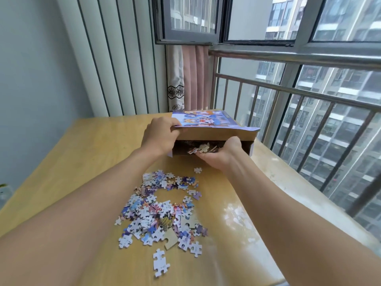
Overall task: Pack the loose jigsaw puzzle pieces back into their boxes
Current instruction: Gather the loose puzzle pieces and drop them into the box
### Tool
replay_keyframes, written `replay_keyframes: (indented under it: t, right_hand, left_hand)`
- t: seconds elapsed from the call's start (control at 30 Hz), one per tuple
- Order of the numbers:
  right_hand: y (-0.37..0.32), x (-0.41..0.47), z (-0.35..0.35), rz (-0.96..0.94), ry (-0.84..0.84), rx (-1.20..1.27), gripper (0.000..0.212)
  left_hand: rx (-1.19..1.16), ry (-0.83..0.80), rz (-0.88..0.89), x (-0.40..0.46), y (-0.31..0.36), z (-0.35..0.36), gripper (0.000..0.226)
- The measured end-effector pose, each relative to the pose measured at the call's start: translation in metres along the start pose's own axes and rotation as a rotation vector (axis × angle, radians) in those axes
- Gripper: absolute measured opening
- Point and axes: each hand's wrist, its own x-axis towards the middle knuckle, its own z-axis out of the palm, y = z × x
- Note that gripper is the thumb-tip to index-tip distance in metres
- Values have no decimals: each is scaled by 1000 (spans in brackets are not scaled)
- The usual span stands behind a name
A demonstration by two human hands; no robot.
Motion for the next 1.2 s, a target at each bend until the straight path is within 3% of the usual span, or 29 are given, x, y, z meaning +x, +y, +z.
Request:
replay_keyframes:
  t: [0.13, 0.23, 0.3, 0.37, 0.43, 0.47, 0.6, 0.77, 0.83, 0.93, 1.03, 1.13, 1.2]
  right_hand:
    - [2, 9, 10, -98, -146, 110, 68]
    - [8, 15, 2, -165, -198, 6, 77]
    - [11, 18, -5, -184, -170, -72, 75]
    - [13, 14, -11, -213, -55, -172, 59]
    - [12, 7, -16, -301, 72, -461, 34]
    - [11, 2, -20, -342, 106, -663, 32]
    - [7, -10, -39, -693, 29, -1487, 53]
    - [-1, -10, -65, -1193, -10, -2288, 32]
    - [0, -5, -74, -1245, 1, -2476, 38]
    - [-8, 11, -69, -1072, -50, -2515, 64]
    - [-18, 15, -53, -915, -75, -2469, 62]
    - [-5, 4, -58, -1148, -102, -2344, 33]
    - [15, -1, -69, -1154, -209, -2310, 34]
  left_hand:
    - [-26, 11, 10, 1, 3, -1, 16]
    - [-50, 14, 4, 2, 7, -4, 17]
    - [-44, 4, 16, 2, 8, -4, 17]
    - [-41, -6, 30, 1, 8, -4, 17]
    - [-44, -10, 33, 0, 7, -3, 16]
    - [-48, -10, 32, 0, 8, -3, 16]
    - [-82, 15, 36, 2, 9, -3, 17]
    - [-96, 16, 43, 7, 9, -4, 14]
    - [-82, 12, 41, 7, 8, -4, 16]
    - [-74, 16, 43, 3, 8, -2, 19]
    - [-64, 20, 48, -1, 8, 0, 20]
    - [-50, 5, 42, -2, 4, 4, 22]
    - [-37, -9, 39, -4, 1, 7, 22]
